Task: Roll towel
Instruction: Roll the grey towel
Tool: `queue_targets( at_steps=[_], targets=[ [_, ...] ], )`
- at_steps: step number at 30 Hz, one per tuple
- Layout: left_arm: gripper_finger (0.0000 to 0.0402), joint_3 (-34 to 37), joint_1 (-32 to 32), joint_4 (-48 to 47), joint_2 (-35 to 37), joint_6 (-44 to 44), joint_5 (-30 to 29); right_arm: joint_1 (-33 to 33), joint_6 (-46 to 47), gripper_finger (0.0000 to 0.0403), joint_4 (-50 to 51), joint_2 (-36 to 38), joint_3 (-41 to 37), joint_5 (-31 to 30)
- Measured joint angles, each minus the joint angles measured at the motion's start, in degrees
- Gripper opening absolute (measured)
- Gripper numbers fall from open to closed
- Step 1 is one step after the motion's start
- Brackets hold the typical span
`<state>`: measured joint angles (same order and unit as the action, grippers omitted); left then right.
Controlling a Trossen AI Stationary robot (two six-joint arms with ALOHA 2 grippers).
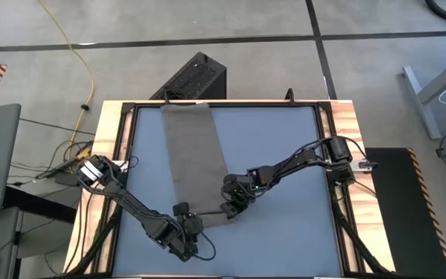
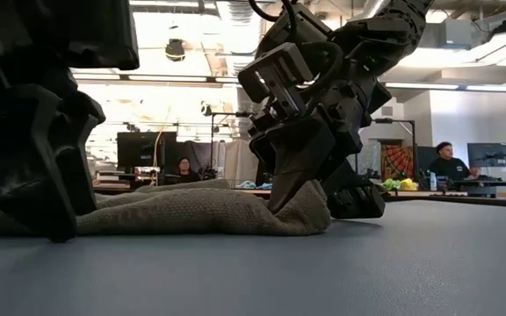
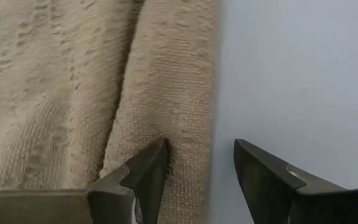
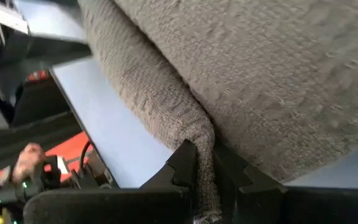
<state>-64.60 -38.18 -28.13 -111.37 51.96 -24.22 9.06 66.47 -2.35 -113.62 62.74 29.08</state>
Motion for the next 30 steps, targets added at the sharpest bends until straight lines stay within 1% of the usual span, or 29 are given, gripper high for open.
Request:
queue_targets(
  at_steps=[3,5,9,10,13,17,20,23,26,30],
  targets=[
    [0.0145,0.04,0.15,-2.05,0.06,0.92,0.12,0.1,-0.78,0.0049,0.16,0.02,0.0,1.04],
    [0.011,0.04,0.22,-3.2,0.04,1.41,1.16,0.12,-0.78,0.0049,0.12,0.01,0.0,1.68],
    [0.0024,0.07,0.29,-4.07,0.06,2.28,2.24,0.26,-0.96,0.0049,0.11,0.02,0.0,3.95],
    [0.0014,0.07,0.29,-3.97,0.08,2.34,2.56,0.26,-0.98,0.0049,0.05,0.0,0.0,4.56],
    [0.0007,0.09,0.31,-3.46,0.1,2.04,3.82,0.2,-2.29,0.0049,0.31,0.32,0.0,5.22],
    [0.0003,0.14,0.3,-3.0,0.1,2.25,3.97,0.19,-4.74,0.0049,0.8,1.19,-0.02,5.25],
    [0.0002,0.15,0.3,-2.57,0.12,2.32,4.41,0.18,-5.63,0.0059,1.37,1.94,-0.02,5.15],
    [0.0001,0.17,0.29,-1.88,0.12,2.63,4.34,0.19,-6.43,0.0084,2.08,2.35,-0.02,4.88],
    [0.0001,0.2,0.27,-1.42,0.15,3.15,4.29,-0.21,-6.56,0.0117,3.19,2.52,-0.04,5.52],
    [0.0,0.24,0.25,-0.87,0.15,3.91,4.3,-1.16,-9.27,0.0161,8.69,3.4,-0.04,5.98]
  ],
)
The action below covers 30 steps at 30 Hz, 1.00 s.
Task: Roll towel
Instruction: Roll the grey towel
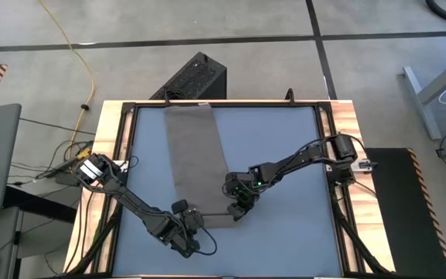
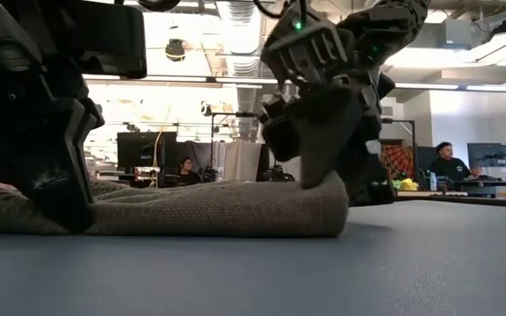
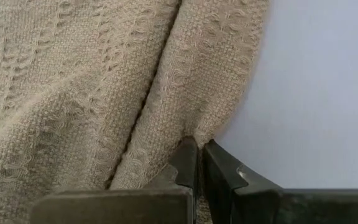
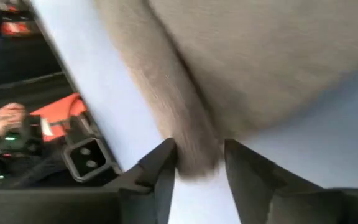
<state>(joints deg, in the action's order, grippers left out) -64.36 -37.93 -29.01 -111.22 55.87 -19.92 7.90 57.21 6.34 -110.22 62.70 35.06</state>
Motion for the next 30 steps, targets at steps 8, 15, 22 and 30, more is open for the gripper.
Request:
queue_targets(
  at_steps=[8,15,22,30],
  targets=[
    [0.0,-0.45,0.0,1.28,0.2,3.36,0.25,-1.1,-9.95,0.0197,12.24,8.11,-0.04,-6.87],
    [0.0,-2.9,0.66,2.06,0.28,3.19,4.64,5.28,-16.34,0.0191,10.53,18.31,-0.04,-21.61],
    [0.0,-3.3,1.29,2.11,0.28,3.0,5.03,16.23,-26.22,0.019,2.35,17.51,0.0,-33.75],
    [0.0,-3.37,1.3,3.49,0.28,3.32,4.74,22.94,-33.6,0.0189,-1.99,9.34,0.51,-45.36]
  ],
)
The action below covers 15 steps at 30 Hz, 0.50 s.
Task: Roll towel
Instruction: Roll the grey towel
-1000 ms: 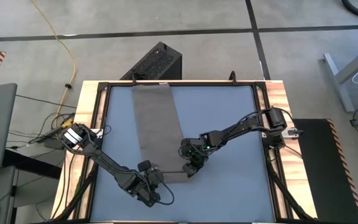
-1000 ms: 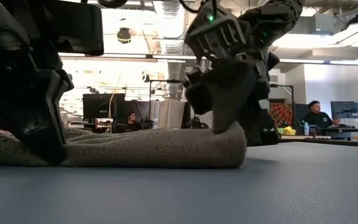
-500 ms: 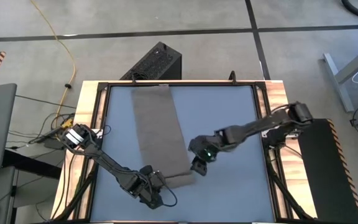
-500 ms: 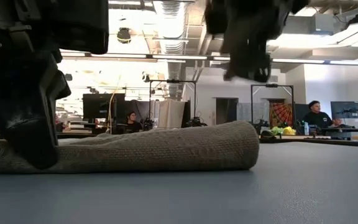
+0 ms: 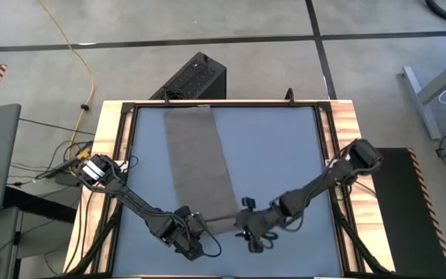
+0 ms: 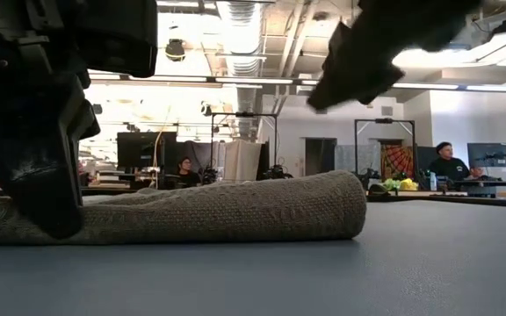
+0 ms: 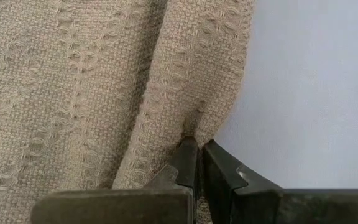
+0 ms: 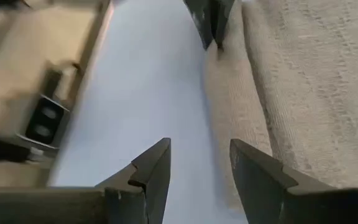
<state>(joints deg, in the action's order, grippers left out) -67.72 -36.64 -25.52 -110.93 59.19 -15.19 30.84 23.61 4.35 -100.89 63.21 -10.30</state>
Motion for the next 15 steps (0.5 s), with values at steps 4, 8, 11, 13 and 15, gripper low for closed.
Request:
queue_targets(
  at_steps=[4,8,11,13,15],
  targets=[
    [0.0,0.0,0.06,0.97,0.0,0.05,-0.08,2.55,-5.49,0.0189,1.63,-3.74,1.73,-6.29],
    [0.0,0.0,0.06,1.05,0.0,0.1,-0.06,4.14,-10.06,0.0189,5.52,-7.24,5.6,-10.2],
    [0.0,0.0,0.06,1.05,0.0,0.21,-0.05,4.47,-12.11,0.0189,10.18,-10.01,9.35,-13.52],
    [0.0,0.0,0.06,1.05,0.0,0.4,0.25,4.34,-12.17,0.0189,13.5,-11.65,11.78,-15.17],
    [0.0,0.0,0.06,1.05,0.02,0.83,0.42,3.82,-12.17,0.0189,15.73,-13.01,13.59,-15.3]
  ],
)
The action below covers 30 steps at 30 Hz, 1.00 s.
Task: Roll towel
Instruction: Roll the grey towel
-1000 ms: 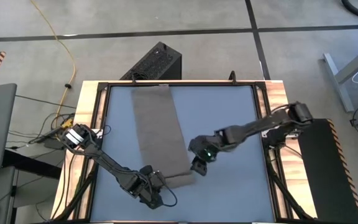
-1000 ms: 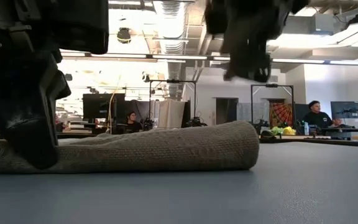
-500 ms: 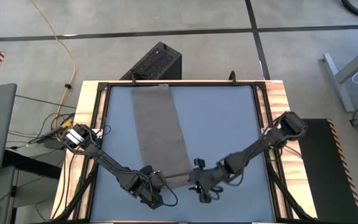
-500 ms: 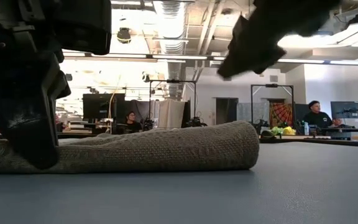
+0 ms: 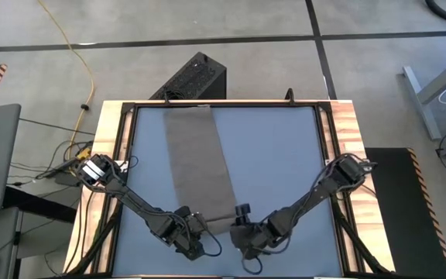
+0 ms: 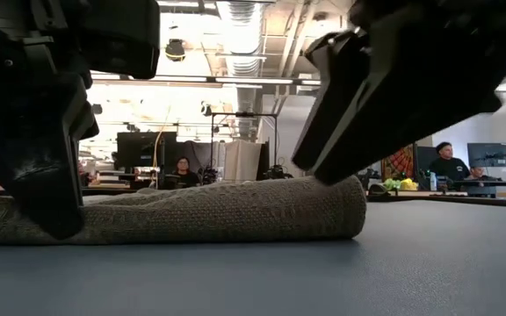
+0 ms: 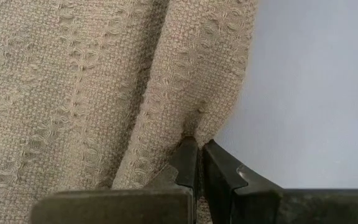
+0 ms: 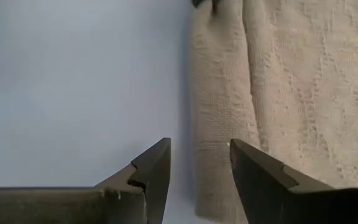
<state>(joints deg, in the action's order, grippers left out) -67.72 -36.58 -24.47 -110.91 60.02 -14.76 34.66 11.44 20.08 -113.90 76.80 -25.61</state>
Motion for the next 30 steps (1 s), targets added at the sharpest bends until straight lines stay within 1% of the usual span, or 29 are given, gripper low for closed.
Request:
queue_targets(
  at_steps=[3,11,16,20,23,25,28,30],
  targets=[
    [0.0,0.0,0.0,0.0,0.0,0.08,0.0,-0.46,0.02,0.0189,0.77,-1.7,0.93,0.0],
    [0.0,-0.02,-0.02,0.48,-0.03,0.27,0.07,-2.22,0.92,0.0189,3.03,-1.74,0.04,0.03],
    [0.0,-0.01,-0.01,1.53,-0.07,-0.38,0.4,-3.57,1.23,0.0178,0.25,-1.66,-3.41,1.15],
    [0.0,0.0,0.0,2.25,-0.15,-0.63,0.75,-3.63,2.08,0.0146,-0.22,-1.43,-4.74,3.86],
    [0.0,0.0,0.02,2.4,-0.13,-0.65,1.34,-3.2,2.08,0.0104,0.1,-1.39,-4.84,5.08],
    [0.0,0.0,0.09,3.19,-0.04,-0.65,3.09,-2.96,2.03,0.0072,0.36,-1.31,-4.88,6.78],
    [0.0,0.04,0.26,4.47,0.09,-0.72,6.97,-3.13,2.41,0.0029,0.84,-0.77,-4.84,13.08],
    [0.0,0.11,0.53,5.44,0.63,-1.06,9.34,-3.64,4.46,0.0027,1.24,0.06,-4.88,18.06]
  ],
)
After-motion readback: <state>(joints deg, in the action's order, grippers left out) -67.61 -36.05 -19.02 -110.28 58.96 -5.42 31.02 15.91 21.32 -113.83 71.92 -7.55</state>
